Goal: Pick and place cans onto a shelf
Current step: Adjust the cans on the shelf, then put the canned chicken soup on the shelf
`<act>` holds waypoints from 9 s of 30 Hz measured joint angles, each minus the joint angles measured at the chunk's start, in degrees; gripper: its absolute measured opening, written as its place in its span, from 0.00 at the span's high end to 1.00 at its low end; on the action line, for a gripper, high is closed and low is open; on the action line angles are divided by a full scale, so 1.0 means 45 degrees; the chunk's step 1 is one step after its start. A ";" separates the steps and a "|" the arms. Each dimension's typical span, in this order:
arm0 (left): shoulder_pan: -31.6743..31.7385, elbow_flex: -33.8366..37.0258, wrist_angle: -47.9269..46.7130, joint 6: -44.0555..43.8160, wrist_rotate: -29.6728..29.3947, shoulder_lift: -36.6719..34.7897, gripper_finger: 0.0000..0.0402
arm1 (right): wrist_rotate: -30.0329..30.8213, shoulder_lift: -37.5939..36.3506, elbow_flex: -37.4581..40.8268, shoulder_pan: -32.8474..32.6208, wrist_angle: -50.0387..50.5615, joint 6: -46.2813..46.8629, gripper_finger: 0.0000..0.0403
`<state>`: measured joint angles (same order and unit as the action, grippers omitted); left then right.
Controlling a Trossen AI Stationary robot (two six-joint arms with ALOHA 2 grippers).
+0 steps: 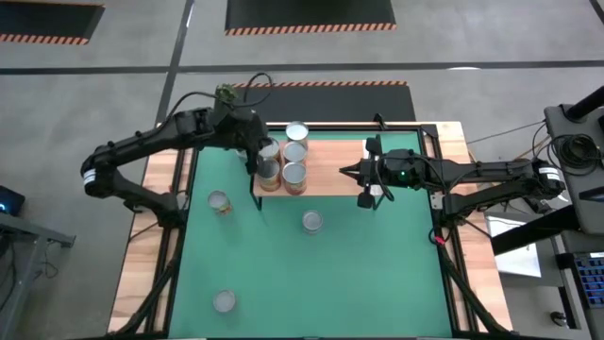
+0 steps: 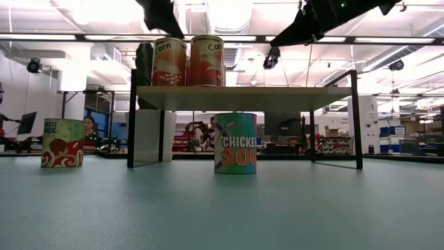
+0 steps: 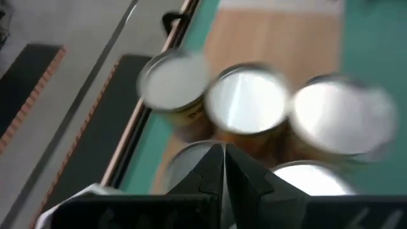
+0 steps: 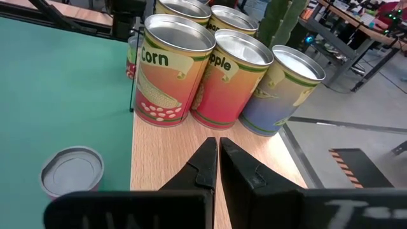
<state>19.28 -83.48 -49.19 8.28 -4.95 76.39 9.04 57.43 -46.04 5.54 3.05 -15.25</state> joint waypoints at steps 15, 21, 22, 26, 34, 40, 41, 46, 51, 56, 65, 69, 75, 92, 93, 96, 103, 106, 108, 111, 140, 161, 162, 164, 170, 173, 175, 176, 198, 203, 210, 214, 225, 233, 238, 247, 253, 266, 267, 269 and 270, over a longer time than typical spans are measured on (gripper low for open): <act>-0.6266 0.5389 0.7036 0.0324 -0.1112 -0.3481 1.00 | -0.0010 0.0000 0.0135 -0.0002 -0.0284 0.0527 0.98; -0.6919 0.6881 0.8028 0.0995 -0.1258 -0.4666 1.00 | -0.0002 0.0000 0.0180 -0.0004 -0.0402 0.1595 0.98; -0.6919 0.7116 0.7963 0.1022 -0.1263 -0.4860 1.00 | 0.0000 0.0000 0.0180 -0.0001 -0.0449 0.1848 0.98; -0.6919 0.7938 0.8076 0.1018 -0.1263 -0.5558 1.00 | 0.0014 0.0000 0.0180 0.0000 -0.0875 0.2568 0.98; -0.6915 0.9034 0.8923 0.1386 -0.2115 -0.6251 1.00 | 0.0015 0.0024 0.0175 0.0000 -0.1956 0.3405 0.98; -0.6910 0.8990 0.8611 0.1383 -0.2576 -0.6480 1.00 | -0.0144 0.1081 0.0175 -0.0438 -0.2399 0.3424 0.98; -0.6910 0.8963 0.8586 0.1385 -0.2579 -0.6481 1.00 | -0.0139 0.1424 0.0175 -0.0513 -0.2598 0.3424 0.98; -0.6910 0.8927 0.8564 0.1387 -0.2579 -0.6544 1.00 | 0.0018 0.3049 0.0048 -0.0627 -0.3519 0.3577 0.98; -0.6910 0.8927 0.8559 0.1387 -0.2574 -0.6534 1.00 | 0.0960 0.4404 -0.0519 -0.0617 -0.3537 0.3656 0.98; -0.6910 0.8927 0.8521 0.1382 -0.2574 -0.6534 1.00 | 0.1010 0.5191 -0.1180 -0.0620 -0.3515 0.3350 0.98; -0.6910 0.8923 0.8542 0.1382 -0.2569 -0.6544 1.00 | 0.1005 0.5527 -0.1938 -0.0673 -0.2439 0.3470 0.98; -0.6910 0.8923 0.8544 0.1382 -0.2566 -0.6544 1.00 | 0.0986 0.5532 -0.1962 -0.0709 -0.2457 0.3487 0.98; -0.6910 0.8918 0.8549 0.1382 -0.2565 -0.6544 1.00 | 0.0957 0.5537 -0.1943 -0.0709 -0.2453 0.3433 0.98; -0.6910 0.8918 0.8601 0.1377 -0.2560 -0.6544 1.00 | 0.0904 0.5547 -0.1924 -0.0733 -0.2894 0.3157 0.98; -0.6910 0.8918 0.8616 0.1377 -0.2560 -0.6544 1.00 | 0.0899 0.5547 -0.1923 -0.0733 -0.2934 0.3145 0.98; -0.6910 0.8918 0.8632 0.1377 -0.2555 -0.6544 1.00 | 0.0899 0.5547 -0.1919 -0.0733 -0.3094 0.3073 0.98; -0.6910 0.8918 0.8651 0.1339 -0.2555 -0.6544 1.00 | 0.0882 0.5552 -0.1919 -0.0792 -0.3128 0.3055 0.98; -0.6910 0.8918 0.8651 0.1342 -0.2555 -0.6544 1.00 | 0.0874 0.5552 -0.1919 -0.0788 -0.3128 0.3050 0.98; -0.6910 0.8918 0.8651 0.1341 -0.2555 -0.6544 1.00 | 0.0879 0.5552 -0.1919 -0.0787 -0.3133 0.3032 0.98; -0.6910 0.8918 0.8646 0.1338 -0.2555 -0.6544 1.00 | 0.0884 0.5552 -0.1919 -0.0787 -0.3133 0.2947 0.98; -0.6905 0.8918 0.8651 0.1338 -0.2555 -0.6544 1.00 | 0.1110 0.5515 -0.1899 -0.0787 -0.3341 0.2112 0.98; -0.6905 0.8913 0.8253 0.1197 -0.2560 -0.7234 1.00 | -0.0852 0.6253 -0.4542 0.3896 -0.0521 0.0588 0.98; -0.6905 0.8913 0.8252 0.1197 -0.2560 -0.7234 1.00 | -0.1024 0.6404 -0.4597 0.3970 -0.0574 0.0592 0.98; -0.6905 0.8913 0.8251 0.1197 -0.2560 -0.7229 1.00 | -0.1103 0.6701 -0.4734 0.4016 -0.0648 0.0584 0.98; -0.6905 0.8913 0.8248 0.1188 -0.2565 -0.7229 1.00 | -0.1117 0.7287 -0.5143 0.3997 -0.0698 0.0430 0.98; -0.6905 0.8913 0.8248 0.1184 -0.2565 -0.7224 1.00 | -0.1117 0.7329 -0.5183 0.3997 -0.0695 0.0432 0.98; -0.6905 0.8913 0.8248 0.1149 -0.2565 -0.7224 1.00 | -0.1115 0.7329 -0.5187 0.4001 -0.0699 0.0432 0.98; -0.6905 0.8913 0.8248 0.1149 -0.2566 -0.7224 1.00 | -0.1114 0.7329 -0.5192 0.3997 -0.0722 0.0432 0.98; -0.6905 0.8913 0.8243 0.1144 -0.2569 -0.7224 1.00 | -0.1145 0.7446 -0.5192 0.3910 -0.1112 0.0622 0.98; -0.6905 0.8913 0.8243 0.1126 -0.2569 -0.7224 1.00 | -0.1061 0.7359 -0.5203 0.3910 -0.1009 0.0586 0.98; -0.6910 0.8913 0.8243 0.0923 -0.2569 -0.7224 1.00 | -0.0991 0.6840 -0.5532 0.3852 0.0132 0.0536 0.98; -0.6907 0.8913 0.8247 0.0535 -0.2570 -0.7224 1.00 | -0.0971 0.5974 -0.5532 0.3475 0.0887 0.0607 0.98; -0.6958 0.8913 0.8471 -0.1430 -0.2488 -0.7224 1.00 | -0.0991 0.3540 -0.5245 0.0182 0.2625 0.1262 0.98; -0.7088 0.8913 0.8758 -0.1693 -0.2011 -0.6920 1.00 | -0.1006 0.3091 -0.4404 -0.2640 0.2624 0.2535 0.98; -0.7468 0.8913 0.8961 -0.1775 -0.2002 -0.6382 1.00 | -0.0505 0.3547 -0.3962 -0.3695 0.2507 0.3718 0.98; -0.8888 0.8913 0.9223 -0.2821 -0.2006 -0.5969 1.00 | 0.0908 0.4892 -0.4014 -0.5067 0.2672 0.5112 0.98; -1.0345 0.8913 0.9809 -0.3405 -0.2063 -0.5346 1.00 | 0.0986 0.5451 -0.4065 -0.5886 0.3251 0.6135 0.98; -1.1542 0.8703 1.1216 -0.2650 -0.2310 -0.3692 1.00 | 0.6306 0.5757 -0.1601 -0.8451 -0.0283 0.5494 0.98; -1.1538 0.8634 1.1216 -0.2505 -0.2379 -0.3704 1.00 | 0.6282 0.5778 -0.1171 -0.8451 -0.1081 0.5484 0.98; -1.1538 0.8489 1.1249 -0.2273 -0.2566 -0.3743 1.00 | 0.6342 0.5804 -0.0220 -0.8409 -0.2511 0.5484 0.98; -1.1538 0.8439 1.1232 -0.2178 -0.2630 -0.3787 1.00 | 0.6379 0.5857 0.0223 -0.8340 -0.3219 0.5483 0.98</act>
<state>-32.64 -45.51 1.35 -1.52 -16.78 59.34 37.74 83.79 -45.04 -31.99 -11.44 9.43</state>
